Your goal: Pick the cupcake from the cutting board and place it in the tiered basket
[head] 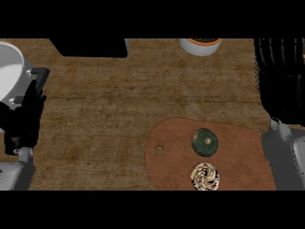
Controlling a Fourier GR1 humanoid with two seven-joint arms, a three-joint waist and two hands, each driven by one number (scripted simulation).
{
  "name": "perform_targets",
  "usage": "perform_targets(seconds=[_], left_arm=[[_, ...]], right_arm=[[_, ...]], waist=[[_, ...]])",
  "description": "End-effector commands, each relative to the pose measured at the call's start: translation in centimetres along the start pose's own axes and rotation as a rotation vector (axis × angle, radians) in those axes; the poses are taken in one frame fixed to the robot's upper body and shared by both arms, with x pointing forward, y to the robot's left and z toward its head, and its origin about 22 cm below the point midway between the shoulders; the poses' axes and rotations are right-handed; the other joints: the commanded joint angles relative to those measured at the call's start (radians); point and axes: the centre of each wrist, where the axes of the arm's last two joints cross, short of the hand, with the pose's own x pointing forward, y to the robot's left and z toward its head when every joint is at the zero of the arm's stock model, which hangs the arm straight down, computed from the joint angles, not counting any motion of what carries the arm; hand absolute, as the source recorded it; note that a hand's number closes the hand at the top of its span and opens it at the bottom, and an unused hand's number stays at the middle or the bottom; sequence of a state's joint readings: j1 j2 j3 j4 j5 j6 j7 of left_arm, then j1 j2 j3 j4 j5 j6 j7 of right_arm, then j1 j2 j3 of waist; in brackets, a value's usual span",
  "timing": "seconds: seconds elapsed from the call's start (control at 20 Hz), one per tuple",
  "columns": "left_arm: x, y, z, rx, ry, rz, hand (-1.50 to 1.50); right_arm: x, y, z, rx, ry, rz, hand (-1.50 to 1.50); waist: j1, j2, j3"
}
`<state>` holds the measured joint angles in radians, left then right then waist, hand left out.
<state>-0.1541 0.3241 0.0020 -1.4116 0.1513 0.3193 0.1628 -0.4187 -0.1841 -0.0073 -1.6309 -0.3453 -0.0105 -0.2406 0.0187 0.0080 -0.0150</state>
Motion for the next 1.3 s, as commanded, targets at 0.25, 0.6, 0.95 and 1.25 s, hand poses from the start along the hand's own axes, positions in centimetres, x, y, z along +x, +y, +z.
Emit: perform_targets(seconds=[0.25,0.6,0.95,1.25], left_arm=[[1.5,2.9,-0.1,-0.023,-0.190,-0.270,0.00],[-0.3,2.4,1.0,-0.078,-0.159,-0.273,0.00],[1.4,1.3,0.2,-0.124,-0.192,-0.276,0.00],[0.7,-0.1,1.0,-0.149,-0.201,-0.269,0.00]], right_arm=[[-3.1,-2.5,12.7,-0.482,0.468,0.161,1.50],[-1.8,-4.5,24.3,-0.967,0.718,0.600,-1.50],[3.7,0.1,25.9,-0.715,0.926,0.728,-1.50],[9.0,0.9,24.8,-0.442,1.170,0.838,-1.50]], waist=[[-0.096,-0.023,0.014],[-0.109,-0.021,0.008],[-0.049,-0.003,0.004],[-0.017,0.002,0.003]])
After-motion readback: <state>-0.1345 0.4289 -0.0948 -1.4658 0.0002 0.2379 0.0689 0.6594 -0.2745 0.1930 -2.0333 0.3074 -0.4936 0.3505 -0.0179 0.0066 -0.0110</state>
